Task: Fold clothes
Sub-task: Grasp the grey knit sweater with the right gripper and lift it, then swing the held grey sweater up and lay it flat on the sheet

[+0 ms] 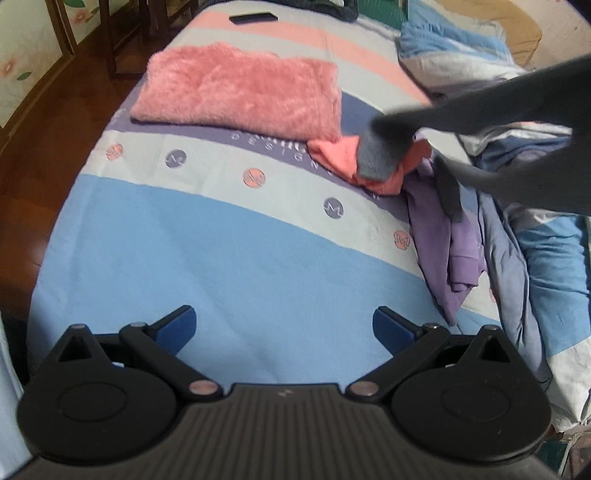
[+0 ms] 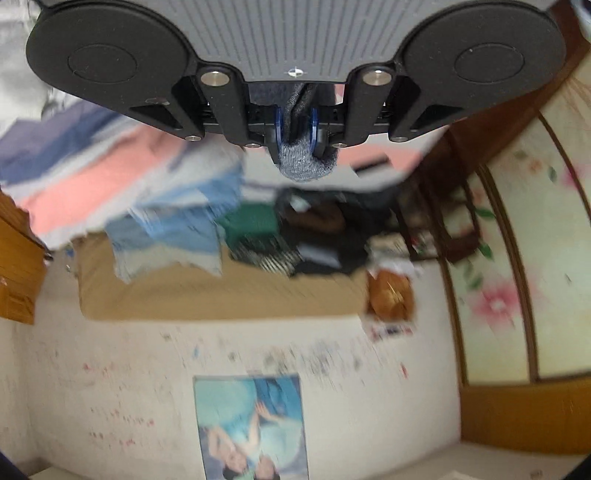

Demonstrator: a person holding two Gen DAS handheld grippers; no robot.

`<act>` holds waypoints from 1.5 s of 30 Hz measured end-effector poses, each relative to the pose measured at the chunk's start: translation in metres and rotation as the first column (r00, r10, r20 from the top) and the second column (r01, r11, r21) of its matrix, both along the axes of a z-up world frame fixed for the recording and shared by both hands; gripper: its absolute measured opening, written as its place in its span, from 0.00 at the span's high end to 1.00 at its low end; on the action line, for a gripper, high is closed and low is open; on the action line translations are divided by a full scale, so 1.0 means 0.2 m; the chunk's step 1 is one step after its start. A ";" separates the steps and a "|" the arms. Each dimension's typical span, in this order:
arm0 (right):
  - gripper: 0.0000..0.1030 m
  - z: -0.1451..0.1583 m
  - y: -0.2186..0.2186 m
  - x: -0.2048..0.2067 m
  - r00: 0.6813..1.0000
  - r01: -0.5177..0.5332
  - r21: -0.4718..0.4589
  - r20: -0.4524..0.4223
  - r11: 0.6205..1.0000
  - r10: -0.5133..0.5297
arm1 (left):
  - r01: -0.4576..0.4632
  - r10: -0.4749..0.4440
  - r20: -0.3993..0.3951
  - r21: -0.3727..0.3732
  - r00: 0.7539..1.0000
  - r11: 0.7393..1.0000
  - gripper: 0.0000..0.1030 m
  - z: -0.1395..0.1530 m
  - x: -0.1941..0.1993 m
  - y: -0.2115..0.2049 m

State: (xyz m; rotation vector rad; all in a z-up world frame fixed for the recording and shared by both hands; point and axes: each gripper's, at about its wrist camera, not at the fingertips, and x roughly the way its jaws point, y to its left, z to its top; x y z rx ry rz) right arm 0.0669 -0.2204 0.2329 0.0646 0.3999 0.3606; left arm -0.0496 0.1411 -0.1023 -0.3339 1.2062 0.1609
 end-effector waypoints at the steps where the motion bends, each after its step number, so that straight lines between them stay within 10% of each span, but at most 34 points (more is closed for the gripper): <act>1: 0.87 0.10 0.03 -0.04 1.000 -0.013 0.010 0.011 1.000 0.013 | -0.002 0.002 0.007 -0.001 1.000 1.000 0.00 0.01 -0.02 0.04; 12: 0.87 0.83 0.53 -0.40 0.966 -0.258 0.146 0.019 0.955 0.258 | -0.046 0.048 0.035 -0.045 0.998 0.998 0.00 -0.04 -0.26 0.44; 33: 0.85 0.63 1.86 -0.54 0.722 -0.601 0.374 -0.124 0.706 0.681 | -0.098 0.099 0.077 -0.015 0.992 0.995 0.00 -0.04 -0.54 0.87; 41: 0.83 0.16 1.55 -0.23 0.824 -0.268 0.503 -0.322 0.822 0.466 | -0.123 0.124 0.057 -0.026 0.991 0.992 0.00 -0.09 -0.56 0.92; 45: 0.92 -0.34 1.29 -0.12 0.837 -0.082 0.306 -0.496 0.949 0.232 | -0.111 0.111 0.006 -0.032 0.994 0.993 0.00 -0.16 -0.50 0.87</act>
